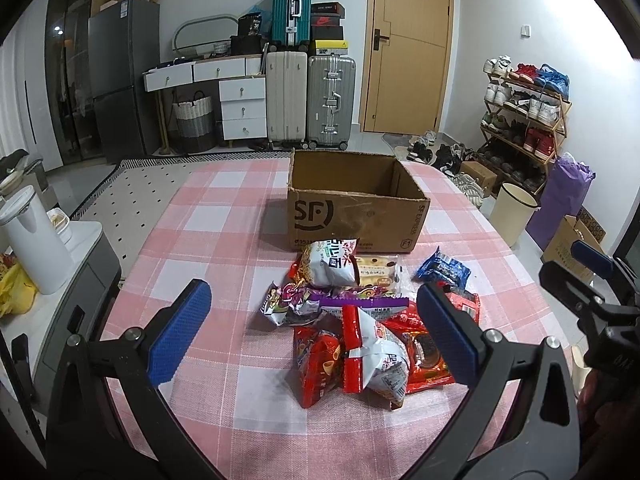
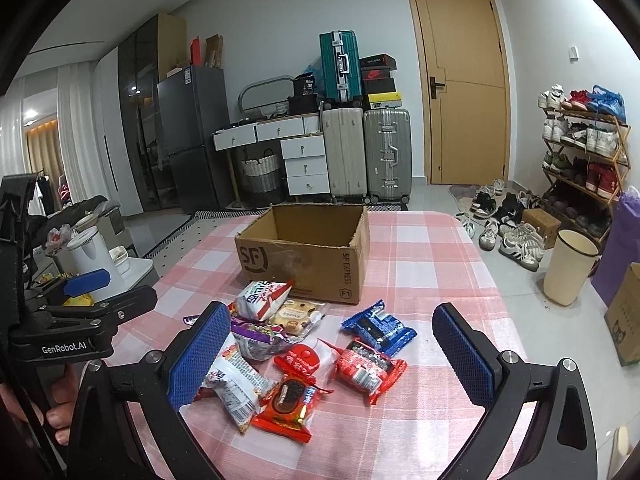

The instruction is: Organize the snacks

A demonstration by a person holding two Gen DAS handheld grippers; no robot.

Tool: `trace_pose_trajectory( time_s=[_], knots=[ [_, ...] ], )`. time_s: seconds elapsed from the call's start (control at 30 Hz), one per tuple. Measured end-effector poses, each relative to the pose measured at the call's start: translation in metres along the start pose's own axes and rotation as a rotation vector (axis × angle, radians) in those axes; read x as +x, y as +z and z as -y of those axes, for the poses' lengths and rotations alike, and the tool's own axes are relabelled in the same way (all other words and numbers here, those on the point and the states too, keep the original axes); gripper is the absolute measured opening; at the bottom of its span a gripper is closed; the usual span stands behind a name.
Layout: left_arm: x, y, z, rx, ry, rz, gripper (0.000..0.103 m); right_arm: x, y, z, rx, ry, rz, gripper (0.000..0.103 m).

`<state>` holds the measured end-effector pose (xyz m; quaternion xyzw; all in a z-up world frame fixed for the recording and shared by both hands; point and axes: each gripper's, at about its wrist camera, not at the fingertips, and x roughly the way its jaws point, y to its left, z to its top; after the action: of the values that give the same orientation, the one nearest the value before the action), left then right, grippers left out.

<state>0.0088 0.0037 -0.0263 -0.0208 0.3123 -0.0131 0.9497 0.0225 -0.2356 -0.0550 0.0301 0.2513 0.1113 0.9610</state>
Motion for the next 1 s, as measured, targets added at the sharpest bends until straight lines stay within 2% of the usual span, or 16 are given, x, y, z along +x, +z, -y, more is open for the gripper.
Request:
trace_pose_trajectory(
  time_s=[0.33,0.6,1.0],
  knots=[
    [0.03,-0.006,-0.002,-0.01,-0.052,-0.037,0.102,0.031,-0.02,0.028,0.038,0.0,-0.073,0.103],
    [0.06,-0.01,0.0,0.004,-0.093,-0.067,0.102,0.073,-0.047,0.048,0.087,0.039,-0.168,0.103],
    [0.096,-0.02,-0.01,-0.025,-0.119,-0.101,0.102,0.139,-0.063,0.066,0.183,0.075,-0.303,0.103]
  ],
)
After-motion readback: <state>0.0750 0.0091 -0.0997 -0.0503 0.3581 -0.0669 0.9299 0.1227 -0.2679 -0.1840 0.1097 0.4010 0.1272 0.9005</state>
